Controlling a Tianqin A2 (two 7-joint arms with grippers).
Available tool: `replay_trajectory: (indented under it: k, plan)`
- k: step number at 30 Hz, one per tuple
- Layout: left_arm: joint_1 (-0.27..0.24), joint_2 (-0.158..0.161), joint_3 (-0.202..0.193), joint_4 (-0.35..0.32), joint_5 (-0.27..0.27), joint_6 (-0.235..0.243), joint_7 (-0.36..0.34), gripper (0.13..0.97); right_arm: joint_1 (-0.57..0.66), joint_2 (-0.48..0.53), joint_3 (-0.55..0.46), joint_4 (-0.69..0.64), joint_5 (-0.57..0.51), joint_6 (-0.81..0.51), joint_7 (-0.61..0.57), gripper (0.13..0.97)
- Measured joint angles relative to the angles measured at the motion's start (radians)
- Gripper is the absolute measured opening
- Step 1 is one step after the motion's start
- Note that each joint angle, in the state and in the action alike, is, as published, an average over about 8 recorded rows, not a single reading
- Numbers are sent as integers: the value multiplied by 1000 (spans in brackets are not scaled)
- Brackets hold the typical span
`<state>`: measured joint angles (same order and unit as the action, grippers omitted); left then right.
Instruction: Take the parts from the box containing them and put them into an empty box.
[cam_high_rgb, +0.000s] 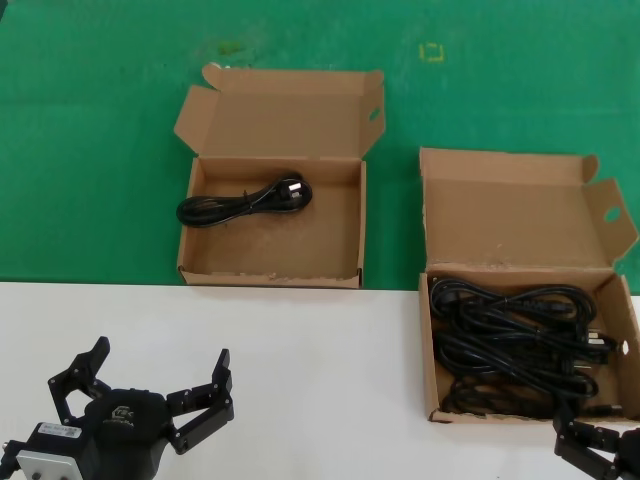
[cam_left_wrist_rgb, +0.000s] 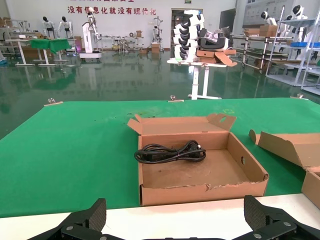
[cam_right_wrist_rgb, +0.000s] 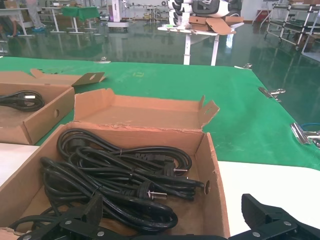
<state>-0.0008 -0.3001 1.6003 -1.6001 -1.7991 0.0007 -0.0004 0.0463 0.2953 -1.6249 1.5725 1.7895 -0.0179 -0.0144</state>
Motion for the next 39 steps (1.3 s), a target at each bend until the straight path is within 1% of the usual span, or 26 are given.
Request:
replay_trajectory:
  k: [39]
  plan:
    - [0,0,0,0,0,0,0,966,0,0,0,0,0,0,0,966]
